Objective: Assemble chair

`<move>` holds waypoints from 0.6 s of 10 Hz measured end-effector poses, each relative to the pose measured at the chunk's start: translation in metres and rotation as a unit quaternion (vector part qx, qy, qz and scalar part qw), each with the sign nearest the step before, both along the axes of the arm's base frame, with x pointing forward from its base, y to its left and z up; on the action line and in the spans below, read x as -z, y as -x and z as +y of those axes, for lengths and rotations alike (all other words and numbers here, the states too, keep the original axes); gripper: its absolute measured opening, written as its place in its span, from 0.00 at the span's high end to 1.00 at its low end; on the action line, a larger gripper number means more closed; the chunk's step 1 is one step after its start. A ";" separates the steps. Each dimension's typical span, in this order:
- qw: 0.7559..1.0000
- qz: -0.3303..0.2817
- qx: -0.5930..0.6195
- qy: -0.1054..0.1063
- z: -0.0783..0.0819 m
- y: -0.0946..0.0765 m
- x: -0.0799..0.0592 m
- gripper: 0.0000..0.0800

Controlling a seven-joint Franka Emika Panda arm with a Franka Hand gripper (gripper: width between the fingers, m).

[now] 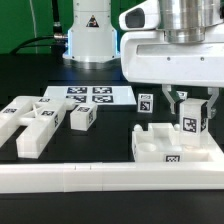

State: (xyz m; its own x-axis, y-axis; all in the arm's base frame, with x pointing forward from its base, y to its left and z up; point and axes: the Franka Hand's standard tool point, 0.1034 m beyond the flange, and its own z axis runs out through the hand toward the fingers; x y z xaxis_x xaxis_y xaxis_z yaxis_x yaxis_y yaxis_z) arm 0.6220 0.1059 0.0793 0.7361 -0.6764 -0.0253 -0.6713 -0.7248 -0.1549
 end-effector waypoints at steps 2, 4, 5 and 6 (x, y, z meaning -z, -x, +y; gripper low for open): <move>1.000 0.004 0.030 -0.003 0.000 0.000 0.000 0.57; 1.000 0.001 0.006 0.000 0.000 0.000 0.000 0.40; 1.000 -0.003 -0.026 0.003 0.000 0.000 0.000 0.24; 0.997 -0.010 -0.077 0.008 -0.001 0.000 0.000 0.20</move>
Offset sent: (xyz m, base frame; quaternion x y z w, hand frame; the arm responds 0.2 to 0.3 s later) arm 0.0000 0.0000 0.0000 0.0000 0.0000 -0.0650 0.9979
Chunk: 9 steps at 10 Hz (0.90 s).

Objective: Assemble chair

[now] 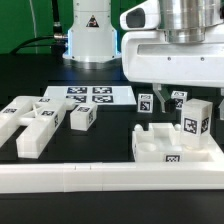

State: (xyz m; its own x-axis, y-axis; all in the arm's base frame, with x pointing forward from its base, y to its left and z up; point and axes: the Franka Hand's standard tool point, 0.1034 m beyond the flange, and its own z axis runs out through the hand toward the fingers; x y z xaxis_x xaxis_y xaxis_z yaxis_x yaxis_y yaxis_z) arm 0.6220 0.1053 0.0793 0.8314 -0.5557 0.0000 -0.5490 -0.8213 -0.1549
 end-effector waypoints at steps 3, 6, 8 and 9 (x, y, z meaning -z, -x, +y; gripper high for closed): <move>0.991 -0.016 -0.128 0.017 0.004 0.000 -0.001 0.19; 0.967 -0.031 -0.252 0.032 0.006 0.000 -0.001 0.19; 0.930 -0.042 -0.360 0.053 0.004 -0.003 -0.003 0.19; 0.918 -0.044 -0.390 0.056 0.003 -0.004 -0.003 0.19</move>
Offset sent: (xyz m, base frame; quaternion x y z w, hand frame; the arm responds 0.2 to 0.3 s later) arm 0.0002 0.0063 0.0039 -0.0244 0.0131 -0.1936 0.9807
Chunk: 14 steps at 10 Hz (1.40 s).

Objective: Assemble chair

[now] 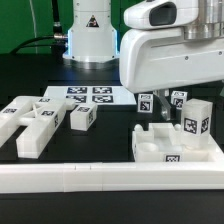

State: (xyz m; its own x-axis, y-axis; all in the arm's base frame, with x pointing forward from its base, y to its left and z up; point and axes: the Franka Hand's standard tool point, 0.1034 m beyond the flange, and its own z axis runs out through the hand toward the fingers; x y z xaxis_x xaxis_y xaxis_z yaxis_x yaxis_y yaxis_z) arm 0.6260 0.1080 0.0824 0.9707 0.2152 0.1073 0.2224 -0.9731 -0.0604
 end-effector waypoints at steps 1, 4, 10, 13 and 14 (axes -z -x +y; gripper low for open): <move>0.999 -0.003 -0.046 0.008 -0.001 0.000 0.000 0.19; 0.995 -0.007 -0.096 0.017 0.001 0.001 0.001 0.20; 1.000 0.000 -0.007 0.007 0.001 0.001 0.001 0.64; 0.983 0.015 0.180 -0.025 -0.001 0.000 0.002 0.64; 0.969 0.020 0.243 -0.033 -0.002 0.000 0.003 0.64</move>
Offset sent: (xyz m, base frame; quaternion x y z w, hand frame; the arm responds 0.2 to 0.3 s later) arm -0.0014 0.0061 -0.0042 0.0138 0.0059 -0.0536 0.9984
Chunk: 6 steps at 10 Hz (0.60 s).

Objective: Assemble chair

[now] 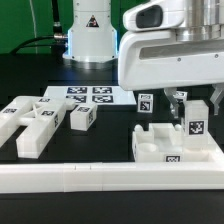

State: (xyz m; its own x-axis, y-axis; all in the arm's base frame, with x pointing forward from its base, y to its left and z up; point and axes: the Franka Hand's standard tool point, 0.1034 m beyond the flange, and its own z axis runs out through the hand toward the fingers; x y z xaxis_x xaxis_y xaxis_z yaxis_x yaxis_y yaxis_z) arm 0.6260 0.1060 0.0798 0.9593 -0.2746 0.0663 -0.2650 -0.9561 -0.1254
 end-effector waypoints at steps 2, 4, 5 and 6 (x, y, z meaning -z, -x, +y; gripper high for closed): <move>0.994 0.011 0.105 -0.012 -0.001 0.000 0.001 0.64; 0.981 0.020 0.192 -0.020 -0.001 0.000 0.001 0.64; 0.972 0.026 0.232 -0.024 -0.002 0.000 0.001 0.64; 0.961 0.030 0.273 -0.029 -0.002 0.000 0.001 0.64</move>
Offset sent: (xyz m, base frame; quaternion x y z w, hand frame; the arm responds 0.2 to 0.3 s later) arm 0.0004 0.0051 -0.0041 -0.0005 -0.0172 0.1973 0.9802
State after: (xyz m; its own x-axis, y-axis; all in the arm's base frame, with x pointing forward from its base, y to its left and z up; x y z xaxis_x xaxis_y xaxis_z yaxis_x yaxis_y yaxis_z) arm 0.6258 0.1036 0.0791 0.6728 -0.7397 -0.0147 -0.7336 -0.6643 -0.1433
